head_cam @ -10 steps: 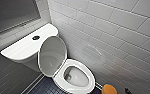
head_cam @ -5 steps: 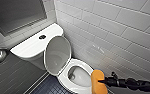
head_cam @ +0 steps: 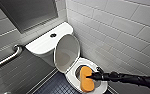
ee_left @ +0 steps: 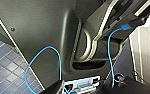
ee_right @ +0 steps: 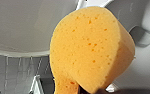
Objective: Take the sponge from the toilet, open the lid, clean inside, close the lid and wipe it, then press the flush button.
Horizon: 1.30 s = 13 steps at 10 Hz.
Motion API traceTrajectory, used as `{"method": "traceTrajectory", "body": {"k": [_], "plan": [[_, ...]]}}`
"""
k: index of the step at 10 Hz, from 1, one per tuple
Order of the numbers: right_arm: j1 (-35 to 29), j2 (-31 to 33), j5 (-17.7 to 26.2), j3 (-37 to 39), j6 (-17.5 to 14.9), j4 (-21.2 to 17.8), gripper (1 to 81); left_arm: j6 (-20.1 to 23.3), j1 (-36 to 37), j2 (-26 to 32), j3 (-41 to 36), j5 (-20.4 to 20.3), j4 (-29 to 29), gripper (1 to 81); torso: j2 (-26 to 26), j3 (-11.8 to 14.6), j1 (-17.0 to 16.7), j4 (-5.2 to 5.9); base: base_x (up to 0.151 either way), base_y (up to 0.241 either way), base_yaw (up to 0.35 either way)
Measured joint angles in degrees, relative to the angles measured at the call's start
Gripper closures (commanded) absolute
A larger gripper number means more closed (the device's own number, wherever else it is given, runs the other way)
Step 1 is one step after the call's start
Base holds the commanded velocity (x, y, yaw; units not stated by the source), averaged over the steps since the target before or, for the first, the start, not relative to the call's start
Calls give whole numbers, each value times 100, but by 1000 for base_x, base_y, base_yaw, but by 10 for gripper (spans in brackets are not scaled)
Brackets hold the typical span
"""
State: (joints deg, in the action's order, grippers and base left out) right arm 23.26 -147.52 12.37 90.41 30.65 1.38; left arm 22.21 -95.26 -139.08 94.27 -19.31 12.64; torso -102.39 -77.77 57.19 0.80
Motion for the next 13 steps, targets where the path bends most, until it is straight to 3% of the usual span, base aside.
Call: {"method": "traceTrajectory", "body": {"k": [3, 9, 13], "plan": [[-146, -898, 236, 998, 30, 11, 811, -2, 16, -30, 18, -4, 2, 10, 2, -186, 2, 22, 0, 0, 0], [-300, -2599, 336, 3128, 38, 18, 811, -6, 16, -138, 241, -4, 2, 10, 2, -184, 2, 22, 0, 0, 0], [-102, -2675, 41, 3278, 30, 18, 811, -20, 16, -166, 267, -1, 2, 10, 2, -184, 2, 22, 0, 0, 0]]}}
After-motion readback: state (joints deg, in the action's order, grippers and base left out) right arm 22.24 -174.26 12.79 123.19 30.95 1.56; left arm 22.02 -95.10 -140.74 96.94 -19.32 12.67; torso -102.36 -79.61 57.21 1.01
